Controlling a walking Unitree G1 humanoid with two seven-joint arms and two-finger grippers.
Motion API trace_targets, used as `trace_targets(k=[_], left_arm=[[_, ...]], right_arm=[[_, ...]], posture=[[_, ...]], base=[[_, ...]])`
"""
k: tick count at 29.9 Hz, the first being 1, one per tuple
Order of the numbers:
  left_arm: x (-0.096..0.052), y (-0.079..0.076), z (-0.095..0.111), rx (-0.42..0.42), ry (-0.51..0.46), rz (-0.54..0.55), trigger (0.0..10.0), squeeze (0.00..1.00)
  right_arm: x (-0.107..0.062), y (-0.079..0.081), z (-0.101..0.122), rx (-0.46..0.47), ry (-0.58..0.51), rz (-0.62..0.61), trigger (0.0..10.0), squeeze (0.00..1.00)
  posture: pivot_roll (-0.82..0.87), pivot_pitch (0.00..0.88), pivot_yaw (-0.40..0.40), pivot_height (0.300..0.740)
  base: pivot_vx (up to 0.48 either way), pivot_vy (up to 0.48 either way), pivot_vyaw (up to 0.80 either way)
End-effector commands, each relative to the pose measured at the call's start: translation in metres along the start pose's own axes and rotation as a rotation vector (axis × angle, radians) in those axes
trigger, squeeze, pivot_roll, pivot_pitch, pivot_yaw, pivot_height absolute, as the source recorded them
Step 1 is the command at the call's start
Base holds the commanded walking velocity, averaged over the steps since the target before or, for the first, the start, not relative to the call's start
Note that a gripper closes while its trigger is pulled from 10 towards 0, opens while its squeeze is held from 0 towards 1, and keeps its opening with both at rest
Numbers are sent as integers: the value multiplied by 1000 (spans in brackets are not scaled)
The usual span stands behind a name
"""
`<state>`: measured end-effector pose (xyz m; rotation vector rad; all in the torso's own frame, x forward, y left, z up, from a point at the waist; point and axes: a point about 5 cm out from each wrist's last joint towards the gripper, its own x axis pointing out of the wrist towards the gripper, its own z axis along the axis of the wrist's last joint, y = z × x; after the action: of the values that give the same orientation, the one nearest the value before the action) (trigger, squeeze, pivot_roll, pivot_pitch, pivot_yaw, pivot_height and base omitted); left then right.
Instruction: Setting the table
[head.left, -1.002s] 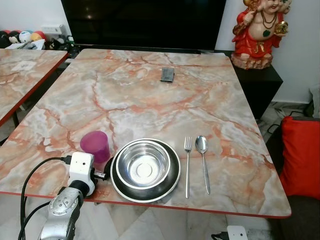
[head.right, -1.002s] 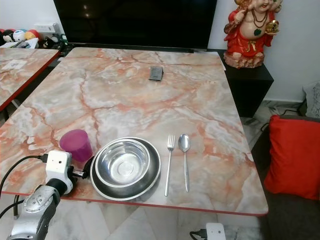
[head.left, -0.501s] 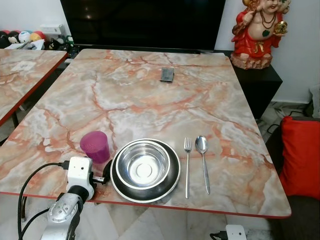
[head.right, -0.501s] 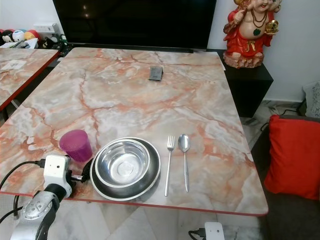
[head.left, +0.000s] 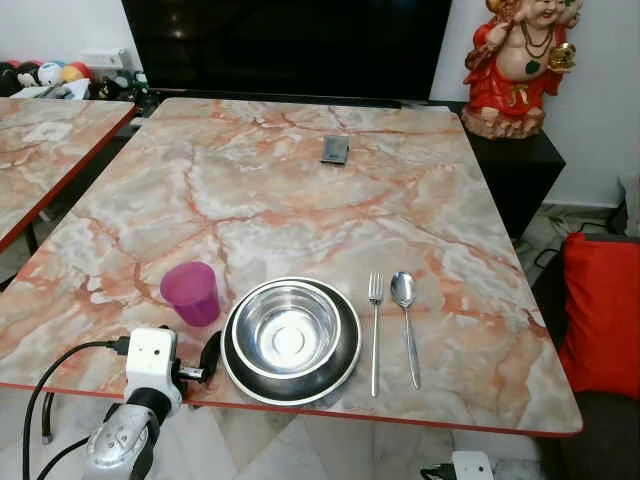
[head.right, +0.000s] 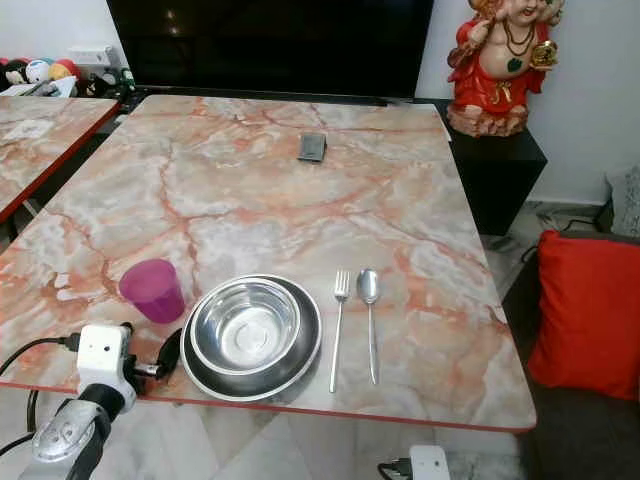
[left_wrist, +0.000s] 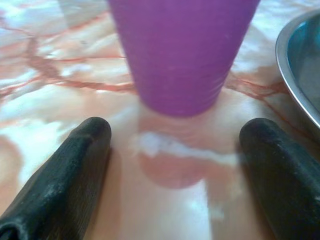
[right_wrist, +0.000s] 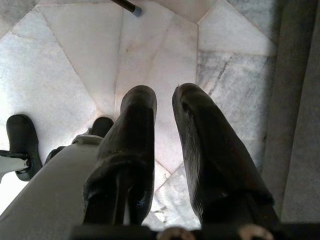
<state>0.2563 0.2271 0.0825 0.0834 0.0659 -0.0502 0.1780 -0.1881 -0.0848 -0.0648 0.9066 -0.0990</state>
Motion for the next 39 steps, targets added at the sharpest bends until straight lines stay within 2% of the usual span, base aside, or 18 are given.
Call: trace_targets(k=[1, 4, 6, 12, 16, 18, 20, 23, 24, 25, 28, 29, 31, 32, 33, 34, 35, 39], left_arm=[[-3, 4, 4, -10, -15, 26, 10000, 0], [-9, 7, 7, -20, -37, 50, 10000, 0], [-24, 10, 8, -24, -57, 73, 10000, 0], [-46, 13, 5, 8, -61, 110, 10000, 0], [-72, 30, 7, 71, -79, 268, 10000, 0], [-96, 53, 8, 167, -79, 497, 10000, 0], [-105, 60, 10, 208, -76, 581, 10000, 0], [-134, 86, -2, 298, 26, 780, 10000, 0], [-134, 86, -2, 298, 26, 780, 10000, 0], [-147, 97, -12, 307, 85, 854, 10000, 0], [-161, 107, -23, 314, 158, 926, 10000, 0], [-167, 113, -35, 313, 242, 962, 10000, 0], [-170, 114, -42, 294, 286, 983, 10000, 0], [-169, 112, -63, 162, 380, 968, 10000, 0], [-169, 112, -63, 162, 380, 968, 10000, 0], [-168, 109, -70, 104, 402, 964, 10000, 0], [-158, 100, -83, 7, 429, 903, 10000, 0], [-131, 81, -93, -8, 441, 748, 10000, 0]], right_arm=[[-1, -1, -5, 3, 18, -2, 10000, 0], [-1, -1, -4, 3, 17, -2, 10000, 0], [-1, 0, -3, -2, 16, 3, 10000, 0], [0, 0, -3, -2, 14, 5, 10000, 0], [0, -1, -3, -3, 15, 2, 10000, 0], [-1, -1, -3, -6, 16, 4, 10000, 0], [-1, -1, -3, -7, 16, 4, 10000, 0], [-1, -2, -4, -6, 16, 4, 10000, 0], [-1, -2, -4, -6, 16, 4, 10000, 0], [-1, -3, -4, -6, 17, 3, 10000, 0], [-1, -2, -4, -5, 17, 3, 10000, 0], [-1, -2, -4, -6, 18, 2, 10000, 0], [-1, -2, -4, -7, 19, 2, 10000, 0], [-1, -1, -4, -3, 19, 0, 10000, 0], [-1, -1, -4, -3, 19, 0, 10000, 0], [-1, -1, -4, -3, 19, 0, 10000, 0], [-1, 0, -4, -1, 18, -1, 10000, 0], [0, 2, -3, 8, 16, -3, 10000, 0]], posture=[[18, 93, -22, 740], [18, 93, -22, 740], [24, 93, -24, 740], [26, 94, -24, 740], [36, 96, -25, 740], [42, 97, -27, 740], [42, 97, -27, 740], [53, 97, -25, 740], [53, 97, -25, 740], [56, 96, -25, 740], [60, 96, -24, 740], [60, 94, -22, 740], [58, 93, -21, 740], [59, 89, -16, 740], [59, 89, -16, 740], [59, 89, -16, 740], [54, 86, -14, 740], [44, 79, -9, 740]], base=[[0, 0, 0], [0, 0, 0], [0, 0, 0], [0, 0, 0], [0, 0, 0], [0, 0, 0], [0, 0, 0], [0, 0, 0], [0, 0, 0], [0, 0, 0], [0, 0, 0], [0, 0, 0], [0, 0, 0], [0, 0, 0], [0, 0, 0], [0, 0, 0], [0, 0, 0], [0, 0, 0]])
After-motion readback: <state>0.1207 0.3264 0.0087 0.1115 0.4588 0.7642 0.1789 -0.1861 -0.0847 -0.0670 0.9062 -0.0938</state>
